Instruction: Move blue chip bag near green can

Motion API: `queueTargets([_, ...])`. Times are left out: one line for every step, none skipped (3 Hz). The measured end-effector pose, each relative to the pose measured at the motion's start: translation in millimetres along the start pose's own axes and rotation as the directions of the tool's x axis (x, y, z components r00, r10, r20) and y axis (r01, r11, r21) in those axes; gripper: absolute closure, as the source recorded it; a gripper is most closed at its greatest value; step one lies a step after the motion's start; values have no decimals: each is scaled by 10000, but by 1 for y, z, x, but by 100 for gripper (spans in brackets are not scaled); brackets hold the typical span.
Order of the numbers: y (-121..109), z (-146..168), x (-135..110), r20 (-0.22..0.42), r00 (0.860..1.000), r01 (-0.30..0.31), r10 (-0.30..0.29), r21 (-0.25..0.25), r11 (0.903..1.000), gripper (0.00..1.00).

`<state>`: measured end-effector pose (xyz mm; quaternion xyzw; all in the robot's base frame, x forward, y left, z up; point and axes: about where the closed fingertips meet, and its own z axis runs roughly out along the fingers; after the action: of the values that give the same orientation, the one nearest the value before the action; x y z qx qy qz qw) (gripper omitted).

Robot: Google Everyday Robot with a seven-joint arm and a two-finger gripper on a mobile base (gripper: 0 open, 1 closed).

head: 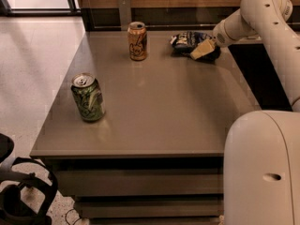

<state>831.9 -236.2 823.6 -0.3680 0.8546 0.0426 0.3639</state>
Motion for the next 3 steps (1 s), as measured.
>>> queueTargets([0,-1,-1,-1,10000,0,0,-3,10000,88])
queueTargets([0,-1,-1,-1,10000,0,0,-3,10000,100])
queueTargets([0,-1,-2,-2,10000,1,-1,-5,10000,100])
